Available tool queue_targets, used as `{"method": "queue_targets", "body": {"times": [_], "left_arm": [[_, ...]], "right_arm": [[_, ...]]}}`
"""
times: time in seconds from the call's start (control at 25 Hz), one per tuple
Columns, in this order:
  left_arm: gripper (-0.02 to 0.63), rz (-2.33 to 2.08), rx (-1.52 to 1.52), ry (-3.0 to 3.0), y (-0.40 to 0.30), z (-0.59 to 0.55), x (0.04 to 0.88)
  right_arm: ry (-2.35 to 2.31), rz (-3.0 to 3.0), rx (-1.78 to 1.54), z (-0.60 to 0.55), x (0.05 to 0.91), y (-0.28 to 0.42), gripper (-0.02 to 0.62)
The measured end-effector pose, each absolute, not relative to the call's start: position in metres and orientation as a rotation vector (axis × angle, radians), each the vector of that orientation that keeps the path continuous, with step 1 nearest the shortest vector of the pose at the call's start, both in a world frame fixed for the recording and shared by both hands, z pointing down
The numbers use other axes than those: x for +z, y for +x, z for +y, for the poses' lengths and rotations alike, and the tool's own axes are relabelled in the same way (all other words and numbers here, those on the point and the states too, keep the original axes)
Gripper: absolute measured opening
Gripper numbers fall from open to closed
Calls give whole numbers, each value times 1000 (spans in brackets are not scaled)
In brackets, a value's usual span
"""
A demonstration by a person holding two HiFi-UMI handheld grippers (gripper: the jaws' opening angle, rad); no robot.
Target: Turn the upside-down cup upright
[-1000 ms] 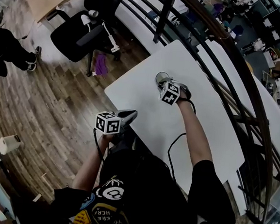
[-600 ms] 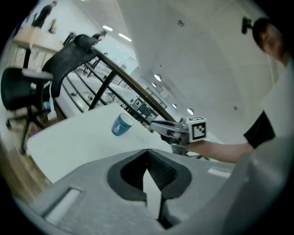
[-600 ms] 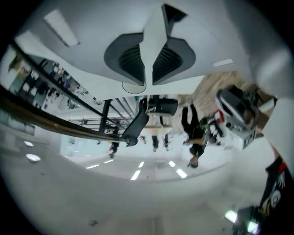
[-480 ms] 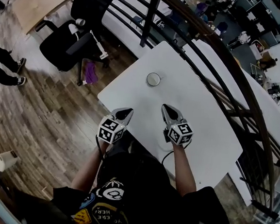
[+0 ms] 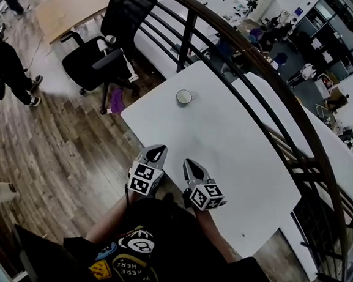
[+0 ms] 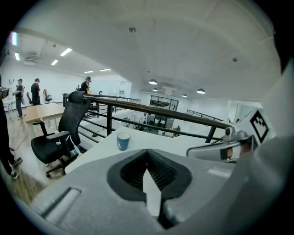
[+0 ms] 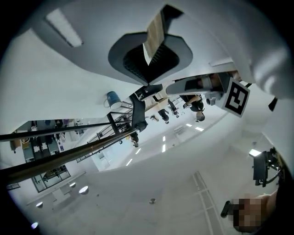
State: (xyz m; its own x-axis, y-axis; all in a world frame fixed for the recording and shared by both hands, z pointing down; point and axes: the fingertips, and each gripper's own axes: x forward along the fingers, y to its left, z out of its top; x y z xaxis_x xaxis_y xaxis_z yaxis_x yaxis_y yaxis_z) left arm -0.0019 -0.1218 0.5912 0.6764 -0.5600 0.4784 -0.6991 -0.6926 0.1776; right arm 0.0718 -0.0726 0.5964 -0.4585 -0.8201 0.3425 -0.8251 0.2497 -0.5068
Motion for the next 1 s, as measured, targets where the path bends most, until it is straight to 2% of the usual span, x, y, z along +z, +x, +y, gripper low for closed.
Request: {"method": "queue_targets", "body": {"times": [0.28, 0.48, 0.68, 1.0], "left_arm": [[6, -963, 569, 2571, 14, -3, 581], [6, -952, 550, 2594, 7, 12, 563], [6, -882, 532, 2648, 12, 9, 541], [6, -796, 560, 2641, 1, 25, 547]], "right_arm": [[1682, -2510, 927, 13, 575, 106, -3], [1678, -2490, 947, 46, 578, 102, -3], [1620, -2500, 788, 55, 561, 84, -3], [1665, -2481, 790, 54, 549, 73, -3]]}}
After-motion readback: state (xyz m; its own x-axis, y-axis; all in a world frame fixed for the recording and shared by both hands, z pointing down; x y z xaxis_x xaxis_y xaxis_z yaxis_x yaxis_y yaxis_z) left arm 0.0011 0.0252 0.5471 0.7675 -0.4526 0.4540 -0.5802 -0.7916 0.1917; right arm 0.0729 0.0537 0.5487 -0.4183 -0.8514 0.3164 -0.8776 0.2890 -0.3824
